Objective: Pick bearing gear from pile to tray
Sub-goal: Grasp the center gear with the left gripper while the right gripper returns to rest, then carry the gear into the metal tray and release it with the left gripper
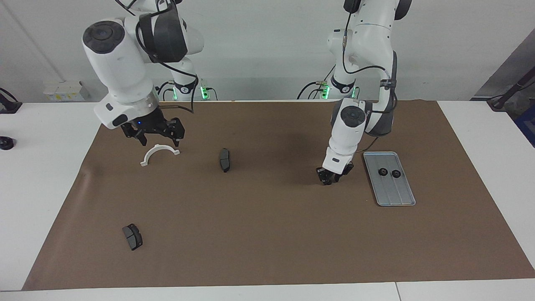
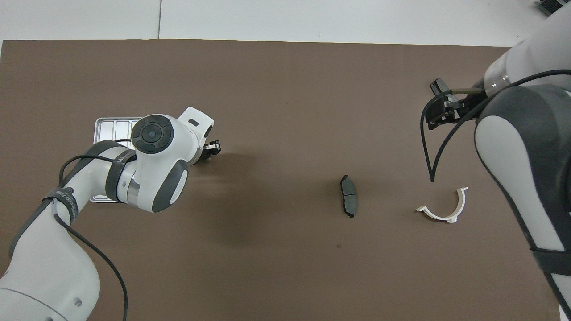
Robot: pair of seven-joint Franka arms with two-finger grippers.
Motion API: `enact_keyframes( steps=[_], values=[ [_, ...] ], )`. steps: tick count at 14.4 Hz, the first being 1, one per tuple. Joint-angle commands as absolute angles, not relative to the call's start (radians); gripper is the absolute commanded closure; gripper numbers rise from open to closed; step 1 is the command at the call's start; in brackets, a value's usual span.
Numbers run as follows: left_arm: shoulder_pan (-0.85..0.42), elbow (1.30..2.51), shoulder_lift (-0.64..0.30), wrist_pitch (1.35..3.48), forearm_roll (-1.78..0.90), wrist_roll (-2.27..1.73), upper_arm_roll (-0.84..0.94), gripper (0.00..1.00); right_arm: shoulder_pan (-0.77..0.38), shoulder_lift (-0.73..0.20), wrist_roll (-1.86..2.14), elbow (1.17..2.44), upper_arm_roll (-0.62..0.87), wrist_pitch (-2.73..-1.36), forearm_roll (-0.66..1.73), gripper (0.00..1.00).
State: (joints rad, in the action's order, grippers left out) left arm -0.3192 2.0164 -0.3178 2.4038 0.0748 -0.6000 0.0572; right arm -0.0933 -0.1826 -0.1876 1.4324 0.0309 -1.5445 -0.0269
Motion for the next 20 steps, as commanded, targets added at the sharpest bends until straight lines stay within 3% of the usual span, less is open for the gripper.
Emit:
enact_keyframes(
  steps=[1,4,8,9,11,15,17,20],
  values=[
    [-0.327,2.048,-0.295,2.436,0.097,-0.627,0.048,0.63,-0.045,-0.078,-0.172,1.531,0.048,-1.496,-0.008,0.03],
    [-0.327,2.049,-0.296,2.45,0.097,-0.627,0.046,0.63,-0.028,0.004,-0.17,1.627,0.046,-1.476,-0.006,0.04],
    [-0.328,2.06,-0.296,2.464,0.097,-0.626,0.046,0.63,0.052,0.009,-0.004,1.664,0.04,-1.624,0.074,0.03],
    [-0.328,2.065,-0.296,2.465,0.097,-0.624,0.046,0.69,0.055,0.008,0.005,1.664,0.038,-1.618,0.074,0.03],
    [-0.324,2.066,-0.296,2.482,0.097,-0.617,0.046,0.99,0.057,0.005,0.009,1.655,0.038,-1.617,0.074,0.0],
    [-0.316,2.046,-0.295,2.461,0.097,-0.612,0.046,1.0,0.066,-0.002,0.026,1.603,0.038,-1.646,0.072,0.0],
    [-0.305,2.007,-0.253,2.372,0.097,-0.598,0.034,1.0,0.057,-0.005,0.025,1.603,0.038,-1.733,0.074,0.0],
    [-0.168,1.962,-0.18,2.24,0.086,-0.442,0.04,1.0,0.043,-0.006,0.026,1.611,0.043,-1.75,0.06,0.0]
  ],
)
